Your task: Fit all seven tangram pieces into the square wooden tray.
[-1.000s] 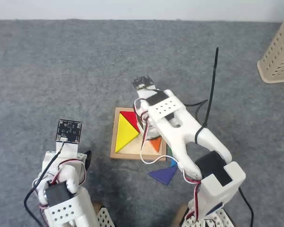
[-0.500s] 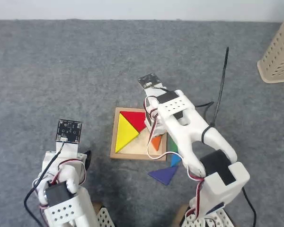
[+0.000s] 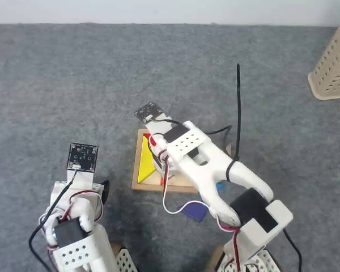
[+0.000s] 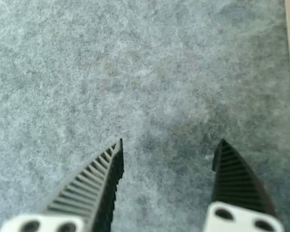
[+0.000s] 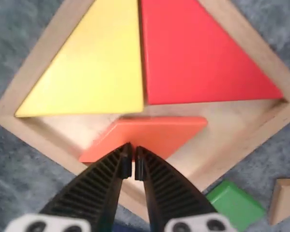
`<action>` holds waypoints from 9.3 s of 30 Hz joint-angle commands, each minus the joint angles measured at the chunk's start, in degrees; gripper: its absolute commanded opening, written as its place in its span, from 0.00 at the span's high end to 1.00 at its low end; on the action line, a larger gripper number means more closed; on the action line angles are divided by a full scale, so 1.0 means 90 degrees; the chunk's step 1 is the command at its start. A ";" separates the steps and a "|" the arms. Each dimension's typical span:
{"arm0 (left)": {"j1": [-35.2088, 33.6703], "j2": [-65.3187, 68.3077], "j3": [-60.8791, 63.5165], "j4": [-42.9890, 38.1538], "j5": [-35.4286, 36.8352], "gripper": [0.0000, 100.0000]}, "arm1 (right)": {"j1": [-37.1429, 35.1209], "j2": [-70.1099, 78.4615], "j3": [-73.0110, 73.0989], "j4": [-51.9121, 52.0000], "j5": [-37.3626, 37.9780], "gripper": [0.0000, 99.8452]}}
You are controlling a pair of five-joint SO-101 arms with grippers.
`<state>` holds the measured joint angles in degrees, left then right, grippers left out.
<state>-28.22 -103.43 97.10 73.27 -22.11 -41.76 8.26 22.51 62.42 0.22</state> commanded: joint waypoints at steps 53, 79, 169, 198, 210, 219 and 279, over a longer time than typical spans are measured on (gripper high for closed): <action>-0.0010 -0.0098 -0.0054 0.0029 -0.0068 0.72 | -0.0415 -0.2173 0.0781 0.0015 0.0293 0.99; -0.0020 -0.0098 -0.0054 0.0029 -0.0068 0.72 | 0.2965 -0.3629 0.0899 0.1236 0.1231 0.83; -0.0029 -0.0098 -0.0054 0.0029 -0.0068 0.72 | 0.3560 0.0933 -0.0479 -0.0181 0.0430 0.81; -0.0029 -0.0098 -0.0054 0.0029 -0.0068 0.72 | 0.2857 0.0767 -0.0840 -0.0357 -0.0518 0.81; -0.0029 -0.0098 -0.0054 0.0029 -0.0068 0.72 | 0.3365 0.1031 -0.0684 -0.0181 -0.0518 0.81; -0.0029 -0.0098 -0.0054 0.0029 -0.0068 0.72 | 0.3385 0.1031 -0.0684 -0.0142 -0.0518 0.81; -0.0010 -0.0098 -0.0054 0.0029 -0.0068 0.72 | 0.3316 0.0376 -0.0674 0.0288 -0.0537 0.99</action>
<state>-28.22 -103.43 97.10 73.27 -22.11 -9.93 17.23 16.62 61.98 -6.46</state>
